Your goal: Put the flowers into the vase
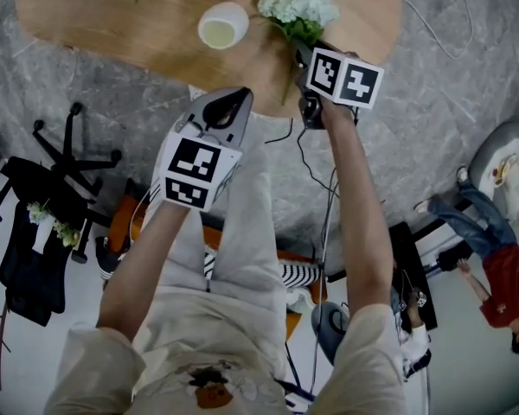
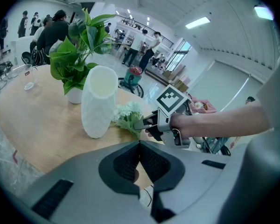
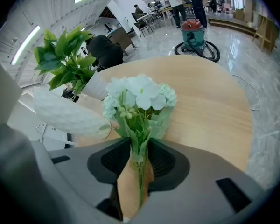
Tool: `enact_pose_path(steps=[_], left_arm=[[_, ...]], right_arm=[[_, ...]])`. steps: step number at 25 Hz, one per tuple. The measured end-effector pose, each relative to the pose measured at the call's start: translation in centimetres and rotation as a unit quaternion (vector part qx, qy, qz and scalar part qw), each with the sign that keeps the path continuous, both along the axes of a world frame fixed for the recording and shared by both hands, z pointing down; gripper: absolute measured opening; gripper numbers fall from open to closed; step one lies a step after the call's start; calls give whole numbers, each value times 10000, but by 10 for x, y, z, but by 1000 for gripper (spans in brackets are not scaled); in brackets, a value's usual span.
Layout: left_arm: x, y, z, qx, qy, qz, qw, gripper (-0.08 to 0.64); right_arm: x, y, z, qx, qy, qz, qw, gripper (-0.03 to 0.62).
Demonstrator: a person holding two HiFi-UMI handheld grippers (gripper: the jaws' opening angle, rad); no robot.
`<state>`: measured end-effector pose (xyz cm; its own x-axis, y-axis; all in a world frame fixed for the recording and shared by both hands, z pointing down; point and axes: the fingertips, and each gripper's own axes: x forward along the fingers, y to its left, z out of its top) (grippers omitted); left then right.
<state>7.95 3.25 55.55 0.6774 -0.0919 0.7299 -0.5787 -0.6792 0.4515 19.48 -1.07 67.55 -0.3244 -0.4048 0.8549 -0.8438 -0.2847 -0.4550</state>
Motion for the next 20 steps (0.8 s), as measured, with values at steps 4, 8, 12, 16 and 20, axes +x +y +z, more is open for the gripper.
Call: enact_pose_path(steps=[4,8,12,16,20], left_arm=[[0,0,1,-35,12,-34,10000,3],[-3,0,2,4,7,-51,10000,3],[-3,-5,-4,70,42,-94,9999,3],[-6,-8,-7,97,50,-98,9999,3],[-10,-9,-6,143,35,-69,9999,3]], right_arm=[[0,-1,7,-251,74,-109,9996,114],[-2,-3,11,-389,192,-214,9988,53],[-5,-4,9,-305,171,-186,9992,28],[-4,-3,3,-124,162,-94,9997,21],[-3,-2,-6,63,248,-37,9997,21]])
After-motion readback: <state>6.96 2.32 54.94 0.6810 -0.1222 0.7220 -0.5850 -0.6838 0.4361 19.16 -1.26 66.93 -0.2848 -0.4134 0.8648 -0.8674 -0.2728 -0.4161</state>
